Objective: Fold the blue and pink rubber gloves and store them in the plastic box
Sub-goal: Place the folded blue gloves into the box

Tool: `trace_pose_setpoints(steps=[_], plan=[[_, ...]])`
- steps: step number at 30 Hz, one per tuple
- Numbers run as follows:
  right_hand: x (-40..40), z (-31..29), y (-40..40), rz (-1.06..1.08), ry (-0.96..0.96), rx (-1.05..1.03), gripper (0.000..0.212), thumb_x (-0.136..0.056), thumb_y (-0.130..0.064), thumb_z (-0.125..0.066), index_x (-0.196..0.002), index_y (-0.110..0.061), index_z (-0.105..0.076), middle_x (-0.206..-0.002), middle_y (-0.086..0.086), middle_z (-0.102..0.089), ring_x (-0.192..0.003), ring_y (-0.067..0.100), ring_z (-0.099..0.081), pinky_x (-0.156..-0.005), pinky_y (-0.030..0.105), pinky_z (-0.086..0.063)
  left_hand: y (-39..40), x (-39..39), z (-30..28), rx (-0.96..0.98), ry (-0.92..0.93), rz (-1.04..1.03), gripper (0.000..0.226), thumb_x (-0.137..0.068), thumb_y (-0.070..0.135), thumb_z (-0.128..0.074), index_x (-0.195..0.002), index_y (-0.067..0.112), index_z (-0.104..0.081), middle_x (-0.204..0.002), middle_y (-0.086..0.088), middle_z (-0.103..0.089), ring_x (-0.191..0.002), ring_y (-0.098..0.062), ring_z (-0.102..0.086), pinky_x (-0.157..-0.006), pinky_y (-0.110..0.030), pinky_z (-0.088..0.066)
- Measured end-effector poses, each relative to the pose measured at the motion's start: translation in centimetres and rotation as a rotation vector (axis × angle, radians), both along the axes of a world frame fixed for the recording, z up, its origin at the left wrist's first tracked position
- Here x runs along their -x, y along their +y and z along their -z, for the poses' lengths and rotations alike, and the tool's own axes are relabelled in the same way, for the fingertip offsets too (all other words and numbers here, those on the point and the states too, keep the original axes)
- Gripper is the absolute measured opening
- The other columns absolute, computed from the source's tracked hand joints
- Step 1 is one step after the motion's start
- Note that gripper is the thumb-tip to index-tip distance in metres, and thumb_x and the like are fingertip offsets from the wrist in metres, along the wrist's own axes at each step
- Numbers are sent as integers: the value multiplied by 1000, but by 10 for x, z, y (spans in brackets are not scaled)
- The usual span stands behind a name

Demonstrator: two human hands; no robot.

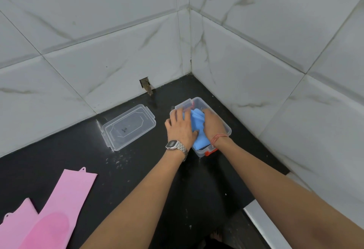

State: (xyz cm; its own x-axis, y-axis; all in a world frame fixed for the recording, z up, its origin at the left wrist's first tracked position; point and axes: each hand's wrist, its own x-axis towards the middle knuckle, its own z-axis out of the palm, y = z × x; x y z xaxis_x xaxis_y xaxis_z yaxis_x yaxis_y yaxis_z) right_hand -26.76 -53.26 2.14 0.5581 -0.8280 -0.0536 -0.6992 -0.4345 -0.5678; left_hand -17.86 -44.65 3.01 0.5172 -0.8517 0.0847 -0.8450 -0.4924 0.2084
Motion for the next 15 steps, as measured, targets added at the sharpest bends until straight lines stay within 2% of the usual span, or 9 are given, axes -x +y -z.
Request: trace_pose_setpoints(steps=[2, 4, 7, 9, 12, 15], plan=[[0, 3, 1, 0, -19, 13, 26, -98, -19, -46, -122, -9, -48, -117, 11, -62, -105, 25, -61, -89, 33, -50, -3, 0, -1, -11, -78, 113, 54, -79, 40, -68, -126, 19, -53, -144, -6, -38, -139, -29, -23, -109, -48, -24], [0, 3, 2, -22, -57, 39, 29, -97, -25, -51, -123, -12, -47, -116, 10, -63, -101, 22, -62, -89, 33, -52, -5, 0, -1, -9, -105, 250, 36, -81, 40, -64, -111, 20, -64, -137, -3, -48, -138, -28, -28, -113, -48, -17], [2, 2, 0, -70, -64, 125, 39, -95, -33, -56, -127, -16, -43, -116, 7, -61, -99, 19, -63, -92, 32, -53, -3, -4, -1, -55, 18, 369, 29, -84, 45, -55, -97, 23, -70, -117, 3, -63, -129, -21, -41, -115, -44, -12], [2, 3, -5, -114, 26, 172, 47, -93, -32, -59, -131, -14, -39, -122, 9, -59, -107, 22, -62, -96, 33, -51, -4, -9, 0, -173, 40, 412, 39, -88, 52, -49, -104, 22, -69, -116, 1, -65, -124, -20, -47, -117, -45, -14], [-2, 2, -9, -158, 145, 206, 56, -90, -31, -65, -134, -13, -35, -130, 10, -56, -115, 24, -58, -102, 33, -46, -11, -11, 1, -287, 12, 452, 50, -86, 59, -50, -117, 22, -64, -115, -3, -67, -114, -22, -54, -113, -44, -29], [-5, -2, -13, -180, 199, 169, 61, -88, -31, -67, -136, -13, -34, -134, 11, -54, -119, 25, -56, -105, 35, -44, -19, -3, 3, -341, 13, 411, 56, -84, 54, -60, -131, 23, -54, -127, -6, -60, -121, -27, -51, -113, -45, -31]])
